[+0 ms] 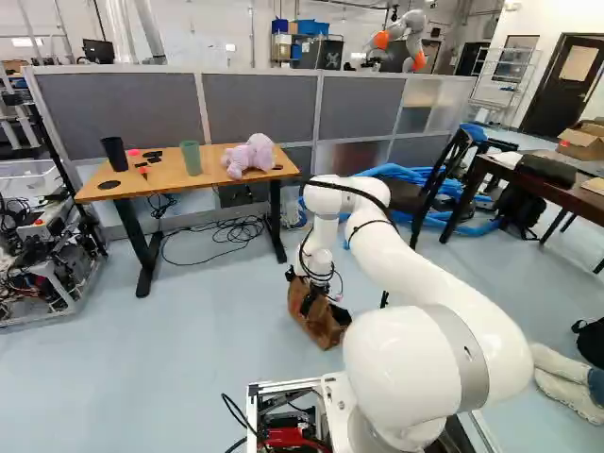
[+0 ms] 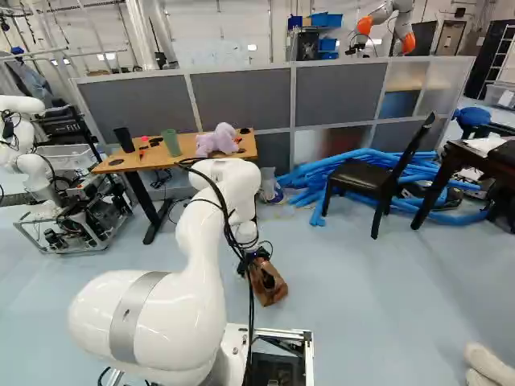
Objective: Pick up the bag on the ground and place it on the table
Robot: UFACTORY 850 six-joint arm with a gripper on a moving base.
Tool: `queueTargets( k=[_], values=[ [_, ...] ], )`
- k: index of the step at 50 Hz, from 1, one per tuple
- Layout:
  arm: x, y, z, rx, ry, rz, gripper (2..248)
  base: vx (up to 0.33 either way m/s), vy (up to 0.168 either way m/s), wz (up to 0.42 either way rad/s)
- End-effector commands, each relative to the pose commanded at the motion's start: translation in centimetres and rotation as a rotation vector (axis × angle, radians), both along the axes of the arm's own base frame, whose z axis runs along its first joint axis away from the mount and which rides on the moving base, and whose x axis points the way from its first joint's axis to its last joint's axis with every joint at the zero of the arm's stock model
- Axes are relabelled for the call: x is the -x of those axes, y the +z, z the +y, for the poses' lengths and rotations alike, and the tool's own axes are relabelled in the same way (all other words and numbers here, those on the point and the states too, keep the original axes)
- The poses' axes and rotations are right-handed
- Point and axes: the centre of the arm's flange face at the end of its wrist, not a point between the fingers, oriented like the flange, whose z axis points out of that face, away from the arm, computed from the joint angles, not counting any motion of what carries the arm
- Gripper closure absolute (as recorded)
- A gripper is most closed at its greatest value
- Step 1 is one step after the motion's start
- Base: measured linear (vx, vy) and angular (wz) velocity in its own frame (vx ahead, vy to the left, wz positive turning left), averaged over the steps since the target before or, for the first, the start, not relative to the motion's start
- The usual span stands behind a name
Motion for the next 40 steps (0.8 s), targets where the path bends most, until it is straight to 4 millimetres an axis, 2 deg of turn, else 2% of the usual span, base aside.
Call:
queueTargets(
  k=[1, 2, 6, 7, 12, 13, 17, 18, 22, 23, 27, 28, 40],
  values=[
    [0.0, -0.02, 0.0, 0.0, 0.0, 0.0, 4, 0.0, 0.0, 0.0],
    [0.0, -0.03, 0.0, 0.0, 0.0, 0.0, 38, 0.0, 0.0, 0.0],
    [0.0, -0.06, 0.0, 0.0, 0.0, 0.0, 38, 0.0, 0.0, 0.0],
    [0.0, -0.06, 0.0, 0.0, 0.0, 0.0, 77, 0.0, 0.0, 0.0],
    [0.0, -0.06, 0.0, 0.0, 0.0, 0.0, 77, 0.0, 0.0, 0.0],
    [0.0, -0.06, 0.0, 0.0, 0.0, 0.0, 114, 0.0, 0.0, 0.0],
    [0.0, -0.06, 0.0, 0.0, 0.0, 0.0, 114, 0.0, 0.0, 0.0],
    [0.0, -0.06, 0.0, 0.0, 0.0, 0.0, 152, 0.0, 0.0, 0.0],
    [0.0, -0.06, 0.0, 0.0, 0.0, 0.0, 152, 0.0, 0.0, 0.0],
    [0.0, -0.06, 0.0, 0.0, 0.0, 0.0, 189, 0.0, 0.0, 0.0],
    [0.0, -0.06, 0.0, 0.0, 0.0, 0.0, 189, 0.0, 0.0, 0.0],
    [0.0, -0.06, 0.0, 0.0, 0.0, 0.0, 224, 0.0, 0.0, 0.0],
    [0.0, -0.03, 0.0, 0.0, 0.0, 0.0, 229, 0.0, 0.0, 0.0]
  ],
)
